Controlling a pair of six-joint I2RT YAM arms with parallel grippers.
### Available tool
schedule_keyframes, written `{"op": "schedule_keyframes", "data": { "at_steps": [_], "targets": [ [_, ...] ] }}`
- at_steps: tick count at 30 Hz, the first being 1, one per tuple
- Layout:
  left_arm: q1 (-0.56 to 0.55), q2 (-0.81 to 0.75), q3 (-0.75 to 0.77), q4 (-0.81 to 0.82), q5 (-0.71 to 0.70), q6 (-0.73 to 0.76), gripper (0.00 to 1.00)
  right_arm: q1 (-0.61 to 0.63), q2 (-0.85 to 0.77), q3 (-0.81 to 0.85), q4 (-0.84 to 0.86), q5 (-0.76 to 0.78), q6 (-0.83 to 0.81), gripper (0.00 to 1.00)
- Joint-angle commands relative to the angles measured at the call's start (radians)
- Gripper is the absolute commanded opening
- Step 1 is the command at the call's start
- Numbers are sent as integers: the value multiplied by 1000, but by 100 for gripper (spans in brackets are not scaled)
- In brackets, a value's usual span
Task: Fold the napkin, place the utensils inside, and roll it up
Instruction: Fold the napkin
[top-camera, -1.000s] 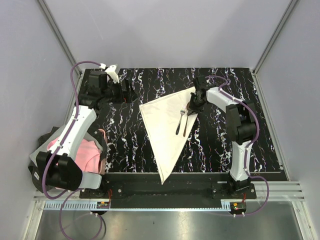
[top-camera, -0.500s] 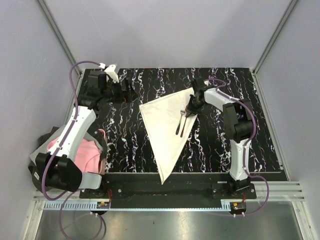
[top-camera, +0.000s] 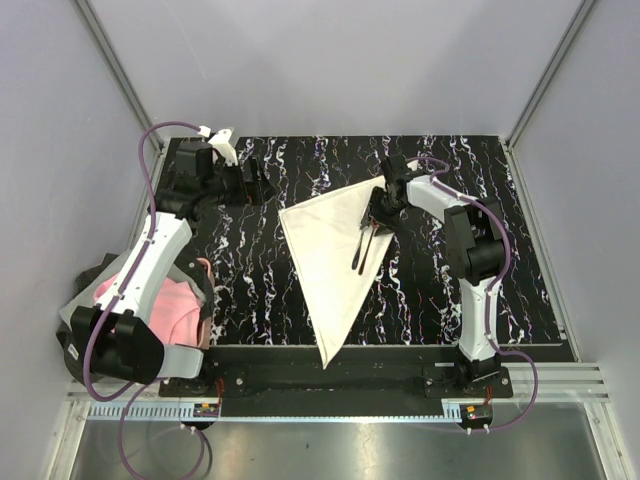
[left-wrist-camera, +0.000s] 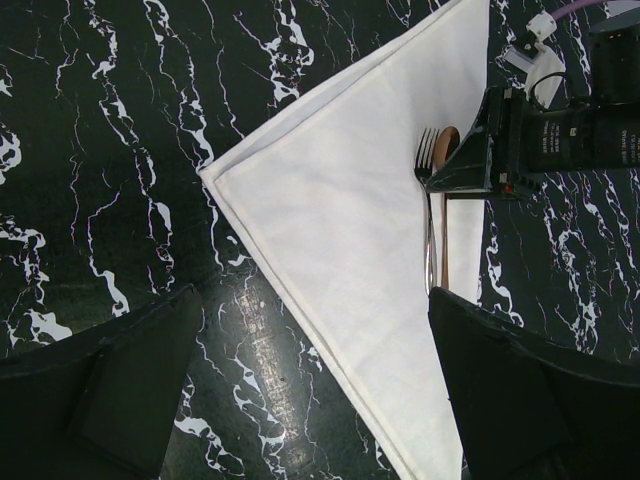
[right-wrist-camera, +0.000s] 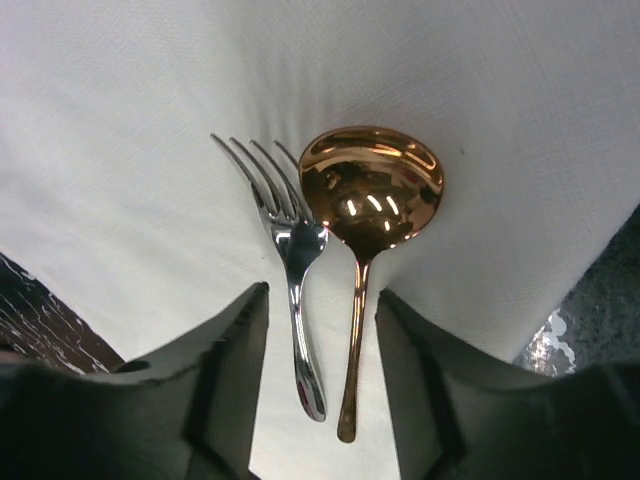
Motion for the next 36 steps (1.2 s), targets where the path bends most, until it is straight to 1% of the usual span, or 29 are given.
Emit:
{"op": "schedule_keyframes", "data": {
  "at_steps": [1,4,7,9,14,18,21,30,35,36],
  "targets": [
    [1,-35,-6,51,26,-4,99,10,-92,19,-5,-11,-48,60],
    [3,-34,-6,51,26,-4,99,16,-156,10,-9,-55,-85,64],
    [3,-29,-6,51,28,-6,99,82,-198,3,-15,-100,-117,66],
    [3,-25,-6,51,29,-6,99,148,-209,-10,-14,-103,-122,67],
    [4,-23,-7,51,25,-4,99,265,-178,-68,61,-140,-92,67],
    [6,-25,-9,52,17,-1,99,314,-95,-68,129,-169,-68,67],
    [6,-28,-9,51,9,0,99,342,-45,-36,138,-167,-63,67],
    [10,-23,-9,51,0,5,99,346,112,50,147,-134,-39,67],
    [13,-21,-10,51,-5,6,99,346,242,179,146,-149,-19,67],
    [13,-20,-10,51,-3,6,99,346,256,226,144,-152,-20,67]
  ]
}}
